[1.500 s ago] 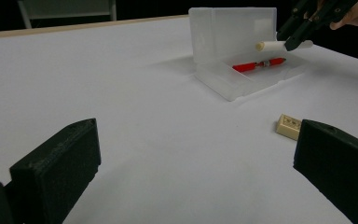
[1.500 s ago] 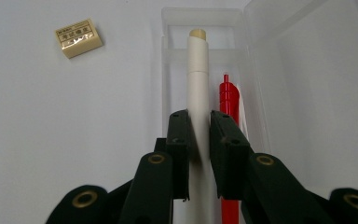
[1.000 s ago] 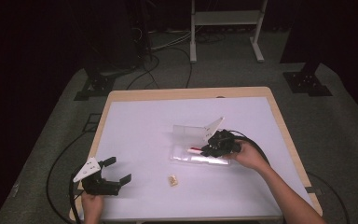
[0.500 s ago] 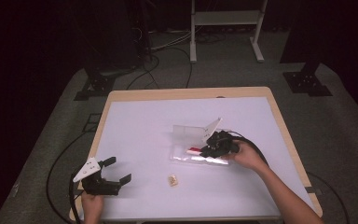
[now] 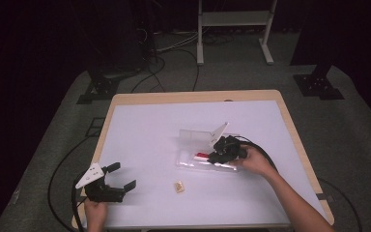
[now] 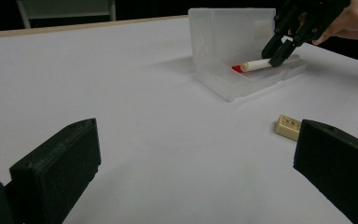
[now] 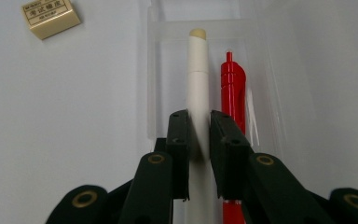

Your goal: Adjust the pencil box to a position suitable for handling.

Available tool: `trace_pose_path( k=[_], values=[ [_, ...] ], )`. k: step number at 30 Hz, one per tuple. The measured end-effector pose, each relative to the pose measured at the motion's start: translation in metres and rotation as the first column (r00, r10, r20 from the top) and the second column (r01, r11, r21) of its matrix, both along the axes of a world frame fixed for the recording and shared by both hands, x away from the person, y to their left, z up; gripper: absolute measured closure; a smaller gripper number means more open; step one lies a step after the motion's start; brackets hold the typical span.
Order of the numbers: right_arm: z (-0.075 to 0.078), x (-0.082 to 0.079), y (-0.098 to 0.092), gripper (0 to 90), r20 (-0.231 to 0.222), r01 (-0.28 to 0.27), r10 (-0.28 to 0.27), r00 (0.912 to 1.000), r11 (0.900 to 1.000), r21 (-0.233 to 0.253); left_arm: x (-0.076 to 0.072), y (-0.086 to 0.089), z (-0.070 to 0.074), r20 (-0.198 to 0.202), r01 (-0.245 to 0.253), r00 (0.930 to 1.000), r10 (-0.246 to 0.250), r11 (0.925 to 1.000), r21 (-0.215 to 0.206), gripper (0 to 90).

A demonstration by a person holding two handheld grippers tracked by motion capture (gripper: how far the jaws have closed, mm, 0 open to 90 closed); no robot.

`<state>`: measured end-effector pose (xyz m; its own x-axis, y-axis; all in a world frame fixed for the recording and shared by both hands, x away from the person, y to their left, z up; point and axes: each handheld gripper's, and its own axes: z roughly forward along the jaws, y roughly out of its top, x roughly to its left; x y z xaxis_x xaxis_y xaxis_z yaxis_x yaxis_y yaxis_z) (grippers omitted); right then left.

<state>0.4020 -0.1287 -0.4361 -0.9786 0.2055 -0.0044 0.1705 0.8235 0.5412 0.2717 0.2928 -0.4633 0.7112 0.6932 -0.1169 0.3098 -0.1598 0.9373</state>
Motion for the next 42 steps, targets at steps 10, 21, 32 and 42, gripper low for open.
trace_pose_path(
  k=[10, 21, 32, 42],
  values=[
    [-0.004, 0.0013, -0.0008, 77.2, -0.013, -0.001, 0.001, 0.9999, 1.0, -0.006, 0.0, 0.0, 0.0, 0.0, 0.0, 1.0, 0.0, 1.0, 0.0, 0.0],
    [-0.0076, 0.0025, -0.0016, 77.2, -0.022, 0.002, -0.002, 0.9997, 1.0, -0.012, 0.0, -0.0001, 0.0, -0.001, 0.001, 1.0, -0.001, 1.0, 0.0, 0.0],
    [-0.0096, 0.0027, -0.0024, 76.9, -0.03, 0.005, -0.005, 0.9995, 1.0, -0.015, 0.0, 0.0001, 0.0001, -0.001, 0.0, 1.0, 0.0, 1.0, -0.001, 0.0],
    [-0.0064, 0.0013, -0.0042, 71.4, -0.024, 0.018, -0.018, 0.9995, 1.0, 0.0, 0.0001, -0.0001, 0.0, -0.002, 0.001, 1.0, -0.001, 1.0, 0.0, 0.0]
  ],
)
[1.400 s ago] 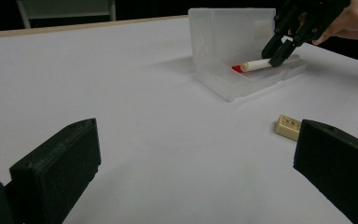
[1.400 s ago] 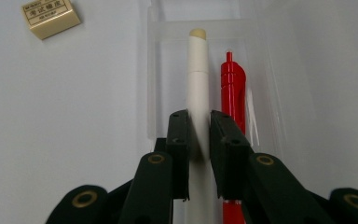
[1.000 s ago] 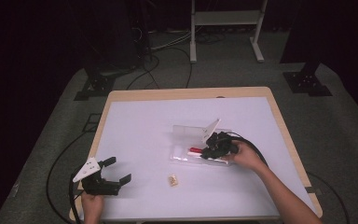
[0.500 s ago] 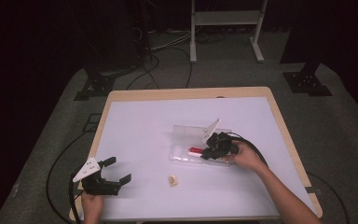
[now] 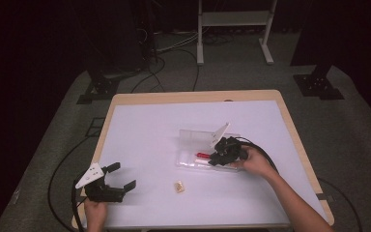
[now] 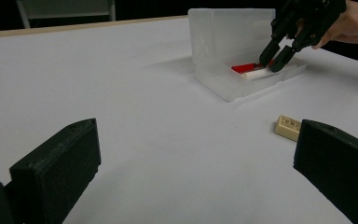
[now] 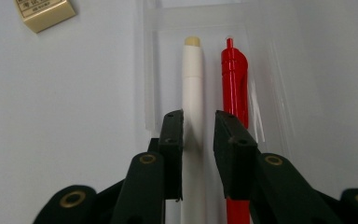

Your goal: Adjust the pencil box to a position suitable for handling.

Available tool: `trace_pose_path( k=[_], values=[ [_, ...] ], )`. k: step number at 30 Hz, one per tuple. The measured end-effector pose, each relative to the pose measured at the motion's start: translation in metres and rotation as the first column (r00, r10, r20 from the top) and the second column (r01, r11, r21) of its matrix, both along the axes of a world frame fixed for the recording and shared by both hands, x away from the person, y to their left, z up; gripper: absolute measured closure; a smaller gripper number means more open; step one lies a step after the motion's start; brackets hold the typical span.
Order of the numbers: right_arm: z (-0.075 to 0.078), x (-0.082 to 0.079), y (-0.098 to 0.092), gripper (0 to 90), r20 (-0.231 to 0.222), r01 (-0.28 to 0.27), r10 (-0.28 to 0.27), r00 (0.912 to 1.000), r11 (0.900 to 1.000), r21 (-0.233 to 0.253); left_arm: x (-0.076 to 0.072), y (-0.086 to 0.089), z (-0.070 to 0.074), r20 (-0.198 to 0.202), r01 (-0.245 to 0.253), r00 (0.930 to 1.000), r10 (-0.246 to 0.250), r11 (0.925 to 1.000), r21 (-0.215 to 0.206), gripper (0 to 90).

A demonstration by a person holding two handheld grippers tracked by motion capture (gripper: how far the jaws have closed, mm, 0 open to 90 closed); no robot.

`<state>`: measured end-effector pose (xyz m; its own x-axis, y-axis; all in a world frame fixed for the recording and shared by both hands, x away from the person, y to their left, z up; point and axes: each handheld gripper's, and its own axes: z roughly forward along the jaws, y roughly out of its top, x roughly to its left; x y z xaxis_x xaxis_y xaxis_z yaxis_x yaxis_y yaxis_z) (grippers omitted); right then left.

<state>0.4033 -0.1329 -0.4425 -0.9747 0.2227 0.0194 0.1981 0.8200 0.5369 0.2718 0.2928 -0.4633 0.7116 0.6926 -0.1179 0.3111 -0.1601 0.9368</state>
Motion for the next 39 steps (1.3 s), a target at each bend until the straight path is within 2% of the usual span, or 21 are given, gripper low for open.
trace_pose_path(
  k=[13, 15, 20, 31, 39],
  values=[
    [0.017, -0.014, 0.004, 60.3, 0.024, -0.002, 0.001, 0.9997, 0.999, 0.032, 0.0, 0.0, 0.0, 0.001, 0.0, 1.0, 0.0, 1.0, -0.001, 0.0],
    [0.02, -0.017, 0.006, 59.1, 0.035, -0.016, 0.014, 0.9993, 0.999, 0.039, 0.0, 0.0, 0.0, 0.0, -0.001, 1.0, 0.001, 1.0, -0.001, 0.0],
    [0.023, -0.025, 0.013, 54.9, 0.029, -0.03, 0.029, 0.9992, 0.998, 0.048, 0.0, 0.0, 0.0, 0.001, -0.002, 1.0, 0.002, 1.0, -0.001, 0.0],
    [0.027, -0.039, 0.032, 47.8, 0.026, -0.112, 0.11, 0.9935, 0.991, 0.07, 0.0, 0.0, 0.0, 0.001, -0.001, 1.0, 0.001, 1.0, -0.001, 0.0],
    [0.025, -0.044, 0.044, 43.9, 0.017, -0.131, 0.131, 0.9913, 0.989, 0.07, 0.0, 0.0, 0.0, 0.001, -0.002, 1.0, 0.002, 1.0, -0.002, 0.0]
  ],
)
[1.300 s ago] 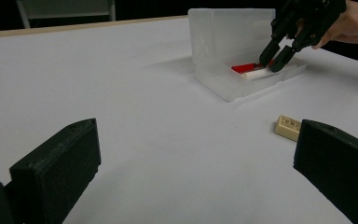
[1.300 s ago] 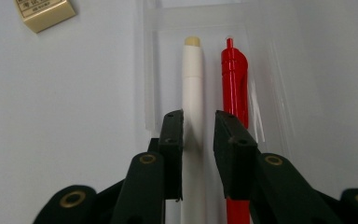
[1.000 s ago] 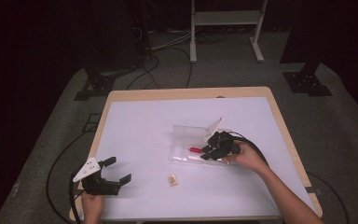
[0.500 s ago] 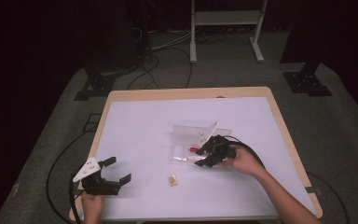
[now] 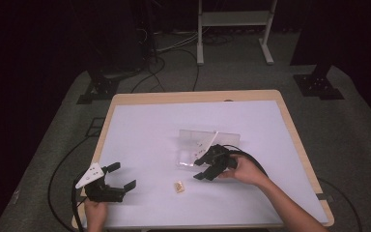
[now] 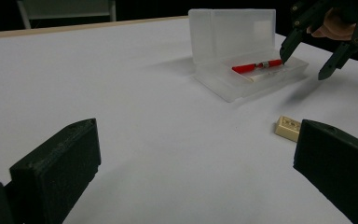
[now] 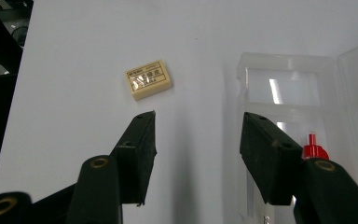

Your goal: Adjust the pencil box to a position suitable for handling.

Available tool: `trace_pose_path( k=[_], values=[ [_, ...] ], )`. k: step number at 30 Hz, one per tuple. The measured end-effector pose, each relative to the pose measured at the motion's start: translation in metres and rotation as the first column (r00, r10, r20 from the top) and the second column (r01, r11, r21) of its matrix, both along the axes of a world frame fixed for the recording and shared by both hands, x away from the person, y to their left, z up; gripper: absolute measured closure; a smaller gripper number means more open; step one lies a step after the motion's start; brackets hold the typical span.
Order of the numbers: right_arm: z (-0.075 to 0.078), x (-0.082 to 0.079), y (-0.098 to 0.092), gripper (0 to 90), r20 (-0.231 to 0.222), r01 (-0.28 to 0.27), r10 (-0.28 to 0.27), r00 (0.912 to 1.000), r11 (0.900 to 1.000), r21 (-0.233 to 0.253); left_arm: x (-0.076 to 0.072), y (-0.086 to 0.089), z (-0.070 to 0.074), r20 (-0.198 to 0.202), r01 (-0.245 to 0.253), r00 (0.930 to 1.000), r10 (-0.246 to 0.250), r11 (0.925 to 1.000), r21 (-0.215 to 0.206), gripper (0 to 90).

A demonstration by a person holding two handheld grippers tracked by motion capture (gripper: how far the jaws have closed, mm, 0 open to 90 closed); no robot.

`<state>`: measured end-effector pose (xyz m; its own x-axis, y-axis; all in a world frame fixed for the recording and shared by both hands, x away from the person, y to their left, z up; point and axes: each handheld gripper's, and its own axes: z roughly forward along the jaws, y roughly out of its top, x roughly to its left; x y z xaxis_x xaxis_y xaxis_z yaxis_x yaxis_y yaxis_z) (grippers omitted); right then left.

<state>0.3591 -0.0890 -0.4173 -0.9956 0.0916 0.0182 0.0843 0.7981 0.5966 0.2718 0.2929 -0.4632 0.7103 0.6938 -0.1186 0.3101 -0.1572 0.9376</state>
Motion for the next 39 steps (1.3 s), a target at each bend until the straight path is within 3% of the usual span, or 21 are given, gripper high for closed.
trace_pose_path(
  k=[18, 39],
  values=[
    [-0.005, -0.008, 0.025, 32.0, -0.007, -0.051, 0.051, 0.9987, 0.999, -0.002, 0.0, 0.001, 0.0, -0.004, -0.001, 1.0, 0.001, 1.0, -0.002, 0.0],
    [-0.016, -0.019, 0.05, 30.8, -0.026, -0.109, 0.108, 0.9938, 0.994, -0.014, 0.0, 0.001, 0.0, -0.001, 0.001, 1.0, -0.001, 1.0, -0.004, 0.0]
  ],
)
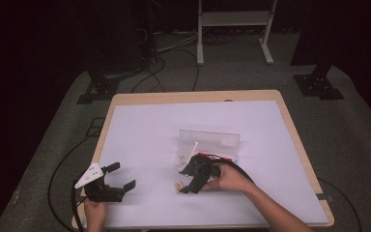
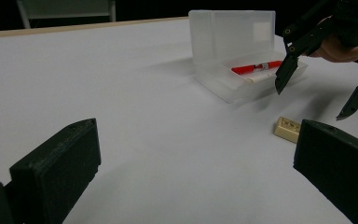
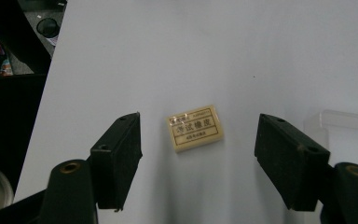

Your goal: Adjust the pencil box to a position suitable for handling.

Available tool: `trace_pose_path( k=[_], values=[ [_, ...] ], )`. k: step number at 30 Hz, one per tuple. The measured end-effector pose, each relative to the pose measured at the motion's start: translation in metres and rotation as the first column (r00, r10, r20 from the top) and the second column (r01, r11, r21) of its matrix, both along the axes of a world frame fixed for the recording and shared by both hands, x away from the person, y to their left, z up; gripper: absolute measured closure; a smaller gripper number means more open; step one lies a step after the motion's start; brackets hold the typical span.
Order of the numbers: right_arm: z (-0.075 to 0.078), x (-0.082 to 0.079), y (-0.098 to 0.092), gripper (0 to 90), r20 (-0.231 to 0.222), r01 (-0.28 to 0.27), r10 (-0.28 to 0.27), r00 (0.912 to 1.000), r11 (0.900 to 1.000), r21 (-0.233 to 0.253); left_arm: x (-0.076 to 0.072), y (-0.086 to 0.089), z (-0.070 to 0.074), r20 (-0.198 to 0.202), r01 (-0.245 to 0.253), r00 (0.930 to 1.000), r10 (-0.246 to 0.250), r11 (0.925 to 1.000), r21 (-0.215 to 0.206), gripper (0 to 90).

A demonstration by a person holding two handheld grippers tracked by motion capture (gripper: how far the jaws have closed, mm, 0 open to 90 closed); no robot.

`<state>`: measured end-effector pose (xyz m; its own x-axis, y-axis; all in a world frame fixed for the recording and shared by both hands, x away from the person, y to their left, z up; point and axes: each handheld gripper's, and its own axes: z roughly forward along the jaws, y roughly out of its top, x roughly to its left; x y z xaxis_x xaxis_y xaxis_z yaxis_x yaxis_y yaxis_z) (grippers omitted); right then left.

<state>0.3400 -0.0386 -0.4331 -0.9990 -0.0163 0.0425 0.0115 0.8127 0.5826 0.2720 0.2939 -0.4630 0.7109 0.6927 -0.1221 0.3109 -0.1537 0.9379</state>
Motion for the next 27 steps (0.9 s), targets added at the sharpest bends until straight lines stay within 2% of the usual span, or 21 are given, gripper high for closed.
trace_pose_path(
  k=[17, 27],
  values=[
    [-0.011, -0.001, 0.014, 38.7, 0.002, -0.035, 0.035, 0.9994, 0.999, -0.037, 0.0, 0.0, 0.0, -0.001, 0.0, 1.0, 0.0, 1.0, -0.006, 0.0],
    [-0.014, 0.002, 0.015, 43.3, 0.012, -0.034, 0.035, 0.9993, 0.998, -0.049, 0.0, 0.0, 0.0, 0.0, -0.001, 1.0, 0.001, 1.0, -0.008, 0.0]
  ],
)
